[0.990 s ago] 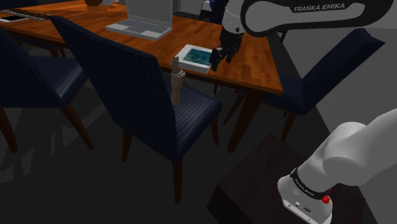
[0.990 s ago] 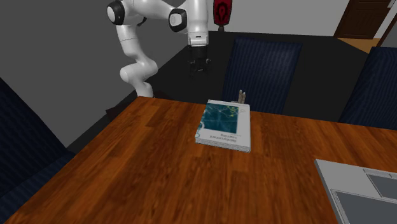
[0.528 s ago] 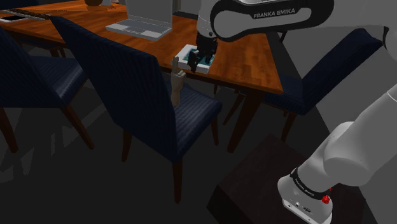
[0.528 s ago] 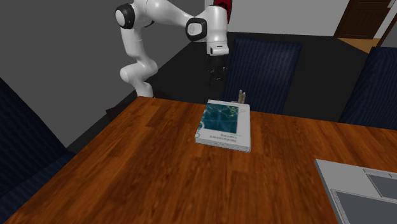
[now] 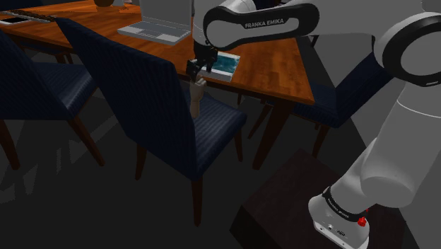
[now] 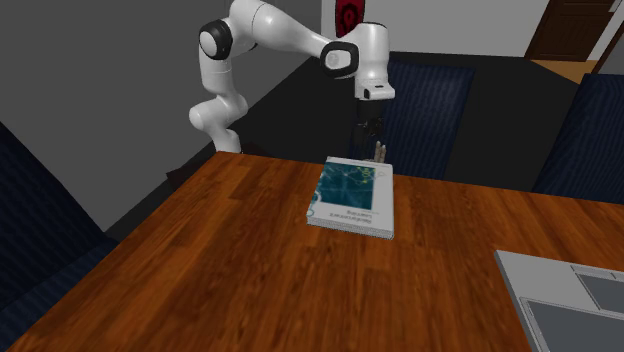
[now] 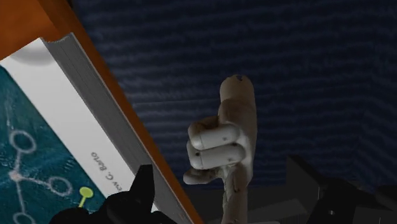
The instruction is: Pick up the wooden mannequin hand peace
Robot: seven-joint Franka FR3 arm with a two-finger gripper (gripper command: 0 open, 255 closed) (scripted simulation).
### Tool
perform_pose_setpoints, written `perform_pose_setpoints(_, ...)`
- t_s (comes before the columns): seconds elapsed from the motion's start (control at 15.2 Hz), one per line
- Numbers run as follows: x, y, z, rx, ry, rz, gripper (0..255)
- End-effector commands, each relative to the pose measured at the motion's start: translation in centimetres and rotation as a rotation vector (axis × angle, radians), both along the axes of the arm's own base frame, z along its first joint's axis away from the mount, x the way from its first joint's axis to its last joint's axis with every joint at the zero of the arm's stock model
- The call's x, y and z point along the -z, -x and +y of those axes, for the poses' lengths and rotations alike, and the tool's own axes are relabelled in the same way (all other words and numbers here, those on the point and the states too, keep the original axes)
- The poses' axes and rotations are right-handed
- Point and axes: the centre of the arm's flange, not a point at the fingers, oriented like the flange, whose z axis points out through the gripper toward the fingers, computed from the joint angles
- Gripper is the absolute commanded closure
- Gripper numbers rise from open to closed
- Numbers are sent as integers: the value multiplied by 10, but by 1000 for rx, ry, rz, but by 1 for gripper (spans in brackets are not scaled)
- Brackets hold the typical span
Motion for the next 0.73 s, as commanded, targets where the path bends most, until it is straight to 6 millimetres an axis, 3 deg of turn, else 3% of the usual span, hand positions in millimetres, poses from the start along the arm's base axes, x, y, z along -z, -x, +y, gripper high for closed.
perform_pose_setpoints(0.0, 10, -3, 2, -3, 0, 0, 0)
perform_pose_setpoints(0.33, 39, -3, 2, -3, 0, 0, 0)
perform_pose_setpoints(0.46, 39, -3, 2, -3, 0, 0, 0)
perform_pose_setpoints(0.53, 39, -3, 1, -3, 0, 0, 255)
perform_pose_setpoints(0.66, 38, -3, 1, -3, 0, 0, 255)
